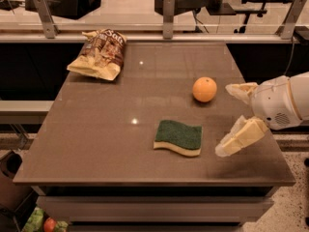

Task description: Move sponge near brown chip bag

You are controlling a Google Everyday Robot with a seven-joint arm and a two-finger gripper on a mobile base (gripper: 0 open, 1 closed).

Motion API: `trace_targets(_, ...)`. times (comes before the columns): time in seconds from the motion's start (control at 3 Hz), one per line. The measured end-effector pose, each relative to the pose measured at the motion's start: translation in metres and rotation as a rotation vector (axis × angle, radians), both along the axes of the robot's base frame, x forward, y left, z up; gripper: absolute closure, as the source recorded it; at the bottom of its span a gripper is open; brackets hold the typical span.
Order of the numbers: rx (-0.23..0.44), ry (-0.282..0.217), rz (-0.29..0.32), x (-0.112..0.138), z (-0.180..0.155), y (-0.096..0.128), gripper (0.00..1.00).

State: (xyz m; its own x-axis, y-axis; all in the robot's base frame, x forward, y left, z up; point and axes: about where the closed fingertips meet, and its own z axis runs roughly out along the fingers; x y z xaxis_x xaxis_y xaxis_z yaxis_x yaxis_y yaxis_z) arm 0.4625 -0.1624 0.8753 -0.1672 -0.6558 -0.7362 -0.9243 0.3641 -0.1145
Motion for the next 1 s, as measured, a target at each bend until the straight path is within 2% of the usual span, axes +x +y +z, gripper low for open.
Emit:
trace_targets(0.33, 0.032, 0.013, 0.027, 0.001, -0.013, 0.010, 0.00)
trace_targets(1.0, 0.052, 0.036, 0.100, 0.003, -0.027, 0.034, 0.00)
